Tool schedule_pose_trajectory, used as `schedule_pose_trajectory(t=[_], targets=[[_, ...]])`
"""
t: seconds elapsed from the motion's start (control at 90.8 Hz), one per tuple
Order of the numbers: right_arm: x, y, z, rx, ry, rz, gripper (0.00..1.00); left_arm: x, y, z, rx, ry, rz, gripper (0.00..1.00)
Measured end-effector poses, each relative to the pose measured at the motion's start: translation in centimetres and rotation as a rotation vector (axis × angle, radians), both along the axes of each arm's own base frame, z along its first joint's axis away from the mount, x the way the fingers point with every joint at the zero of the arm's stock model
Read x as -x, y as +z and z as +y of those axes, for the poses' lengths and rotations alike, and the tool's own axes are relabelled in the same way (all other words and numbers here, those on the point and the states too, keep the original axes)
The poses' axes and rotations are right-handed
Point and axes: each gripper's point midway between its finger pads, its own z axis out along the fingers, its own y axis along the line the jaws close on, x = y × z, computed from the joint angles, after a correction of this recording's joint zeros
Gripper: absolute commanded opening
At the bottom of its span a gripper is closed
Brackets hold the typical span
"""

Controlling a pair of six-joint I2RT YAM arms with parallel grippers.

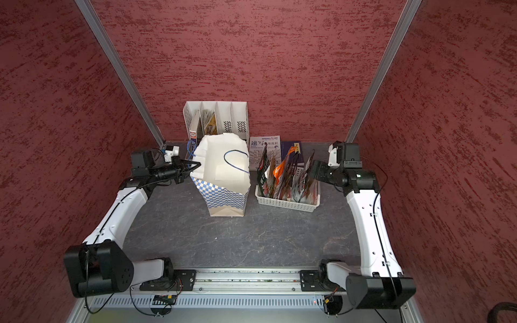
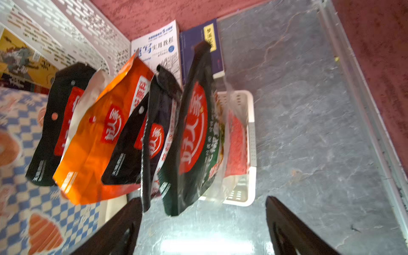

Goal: Place the condiment packets inside the bag
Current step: Pick up the condiment packet from the storage box.

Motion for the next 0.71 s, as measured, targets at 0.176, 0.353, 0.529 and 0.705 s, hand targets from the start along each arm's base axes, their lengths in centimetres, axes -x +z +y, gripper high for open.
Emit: schedule_pose_trajectory(t=[0.176,0.353,0.529,0.705], targets=[[0.7,-1.1,1.6,-0.002,0.015,0.062,0.80,-0.1,-0.3,0.3,-0.080,0.017,0.012,0.00],[-0.3,-3.0,1.9,-0.001,-0.017,0.128,0.66,0.1,-0.4,0.1,-0.139,0.007,-0.003,0.00],[-1.3,-4.3,2.2,-0.004,-0.037,0.162,0.63,0.4,-1.0,0.0,-0.166,0.000,0.008,0.00],[-1.7,-4.1,2.4,-0.007,-0.050,0.148,0.54,0.6,-1.2,0.1,-0.178,0.000,0.011,0.00]])
